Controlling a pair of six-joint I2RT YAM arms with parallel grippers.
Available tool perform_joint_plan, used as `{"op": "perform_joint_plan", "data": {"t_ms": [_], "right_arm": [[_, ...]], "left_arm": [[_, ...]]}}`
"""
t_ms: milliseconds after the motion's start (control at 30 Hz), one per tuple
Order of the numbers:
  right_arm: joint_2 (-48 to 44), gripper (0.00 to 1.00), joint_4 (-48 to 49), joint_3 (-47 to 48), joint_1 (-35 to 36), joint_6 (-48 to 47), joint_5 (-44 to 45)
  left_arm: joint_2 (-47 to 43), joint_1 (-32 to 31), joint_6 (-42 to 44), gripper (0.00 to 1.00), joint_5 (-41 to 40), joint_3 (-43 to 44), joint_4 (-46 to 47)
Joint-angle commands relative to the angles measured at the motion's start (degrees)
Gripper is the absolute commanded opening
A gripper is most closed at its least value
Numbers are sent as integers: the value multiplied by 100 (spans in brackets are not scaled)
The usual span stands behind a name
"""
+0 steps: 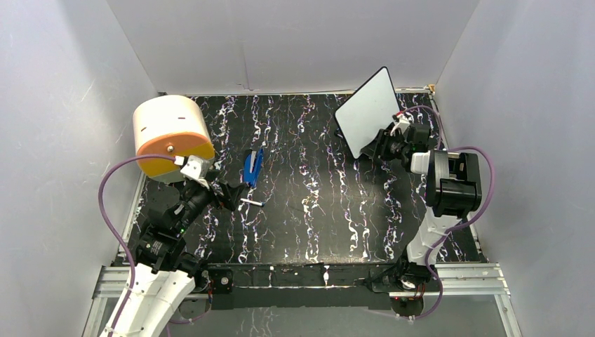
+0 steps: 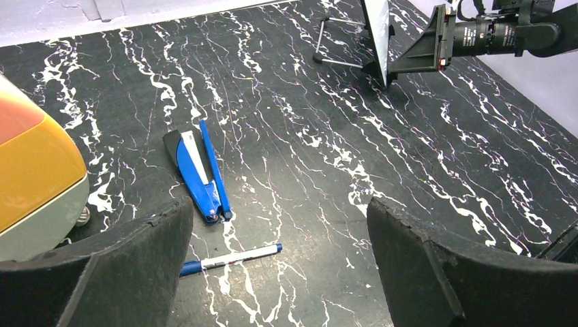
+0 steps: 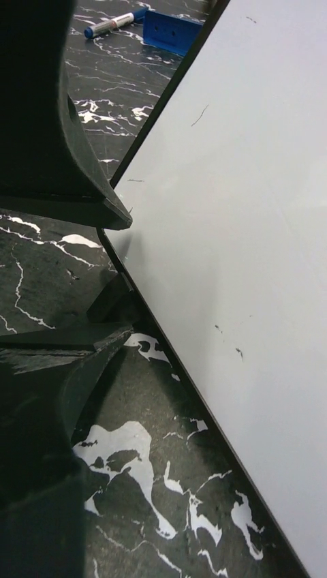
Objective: Write a sentence on the whiteboard
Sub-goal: Move the whiteboard to the center of the board.
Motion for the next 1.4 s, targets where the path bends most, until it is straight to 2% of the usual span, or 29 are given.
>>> {"op": "perform_joint_plan", "data": {"t_ms": [0, 300, 467, 667, 833, 967, 1100, 1367], "right_arm": [[-13, 61, 103, 59, 201, -143, -313], [-125, 57, -366, 58, 794, -557, 499], [-189, 51, -602, 167, 1003, -717, 1281], [-116, 41, -1012, 419, 1265, -967, 1703], [-111, 30, -1110, 479, 1507, -1119, 2062], [-85, 12, -1313, 545, 1731, -1276, 2218], [-214, 1, -1354, 424, 2120, -1396, 2549], [-553, 0, -1339, -8, 2830, -1207, 2766]], "left_arm": [[65, -21, 63, 94, 108, 211, 149], [102, -20, 63, 94, 100, 210, 151], [102, -20, 71, 94, 86, 207, 144], [93, -23, 72, 94, 62, 204, 141], [64, -20, 55, 94, 30, 192, 153], [53, -21, -3, 95, -127, 193, 152], [46, -20, -119, 96, -318, 203, 158], [90, -20, -551, 96, -1041, 206, 196]]}}
